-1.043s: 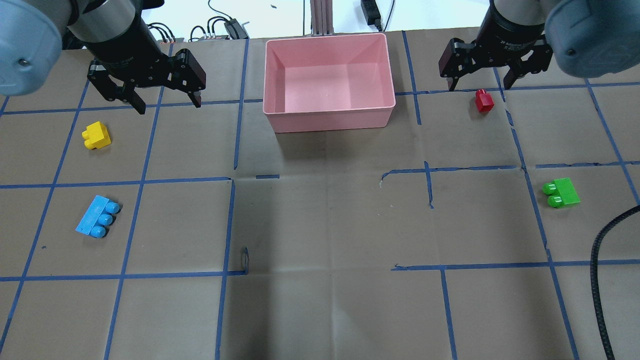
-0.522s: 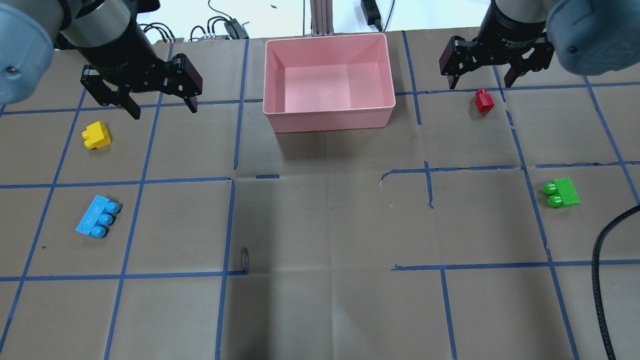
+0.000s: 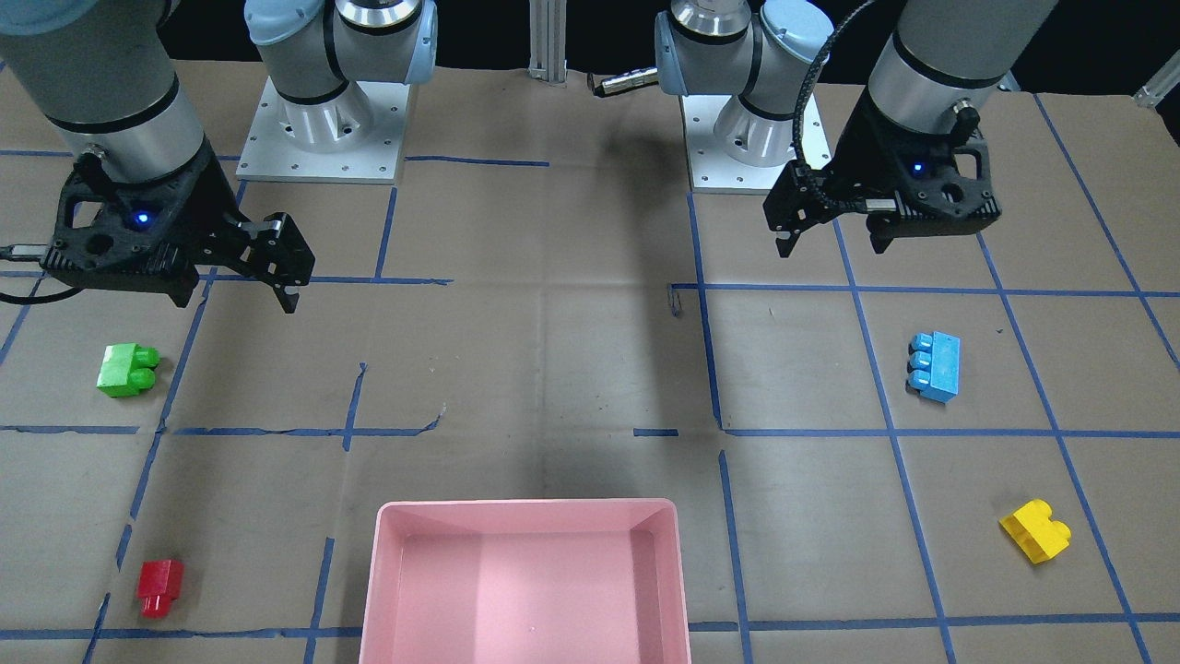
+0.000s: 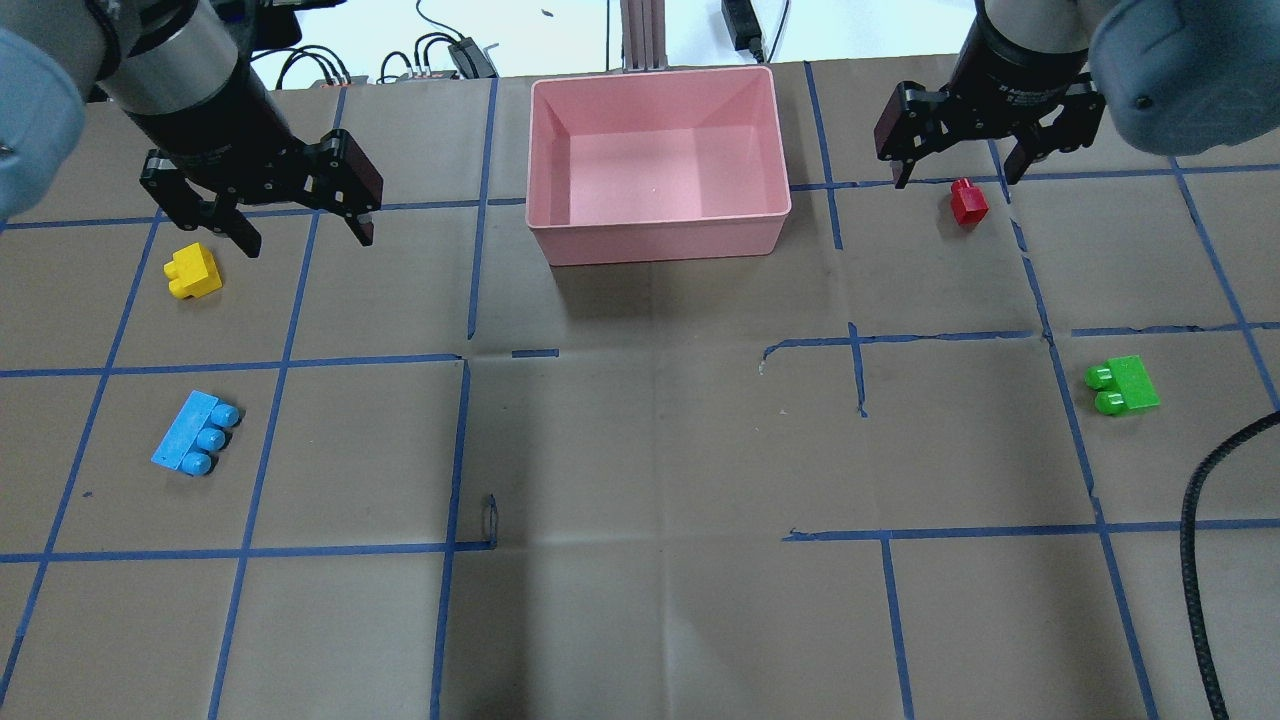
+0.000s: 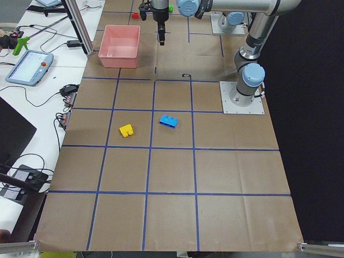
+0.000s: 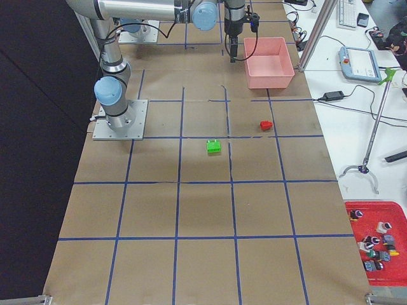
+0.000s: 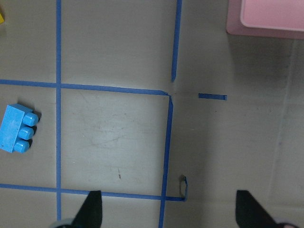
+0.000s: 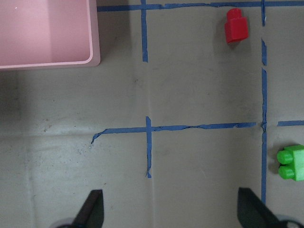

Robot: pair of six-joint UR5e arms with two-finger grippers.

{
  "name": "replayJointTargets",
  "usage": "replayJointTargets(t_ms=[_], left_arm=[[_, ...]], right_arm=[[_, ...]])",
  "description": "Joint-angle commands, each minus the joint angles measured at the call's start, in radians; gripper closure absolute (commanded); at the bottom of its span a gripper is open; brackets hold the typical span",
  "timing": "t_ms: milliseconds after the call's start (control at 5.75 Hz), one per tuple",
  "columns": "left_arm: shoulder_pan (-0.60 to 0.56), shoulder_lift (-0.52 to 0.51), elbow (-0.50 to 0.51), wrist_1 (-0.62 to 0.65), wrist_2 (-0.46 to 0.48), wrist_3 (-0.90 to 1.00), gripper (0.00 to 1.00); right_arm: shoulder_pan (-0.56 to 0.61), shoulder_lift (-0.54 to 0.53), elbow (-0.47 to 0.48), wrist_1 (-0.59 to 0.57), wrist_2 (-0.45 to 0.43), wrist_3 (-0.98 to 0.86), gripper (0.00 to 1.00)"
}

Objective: Put all blocks into box

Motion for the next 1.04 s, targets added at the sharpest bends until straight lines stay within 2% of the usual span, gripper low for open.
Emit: replayJointTargets(t_ms=[0,174,348,522,696,870], left_arm=[[0.245,0.022,-0.016,-0.003,0.001,0.364,0.0],[0.427,0.022,-0.06,0.005,-0.002,0.67,0.01],[0.541,0.021,-0.127,0.09,-0.001,0.939,0.01],[0.553,0.024,-0.194,0.188,-0.001,1.013,0.01],[0.546,0.018,-0.244,0.212,-0.001,1.001,0.01],[0.541,-0.013,-0.31,0.264,-0.011,0.998,0.01]], right_arm=[[0.009,-0.002,0.05,0.011,0.002,0.002,0.0],[0.001,-0.005,0.114,-0.004,0.004,-0.007,0.0],[-0.018,-0.022,0.117,-0.023,-0.043,-0.056,0.0],[-0.058,-0.042,0.129,-0.067,-0.089,-0.199,0.0],[-0.174,-0.038,0.132,-0.066,-0.091,-0.314,0.0],[-0.35,-0.021,0.156,-0.072,-0.078,-0.475,0.0]])
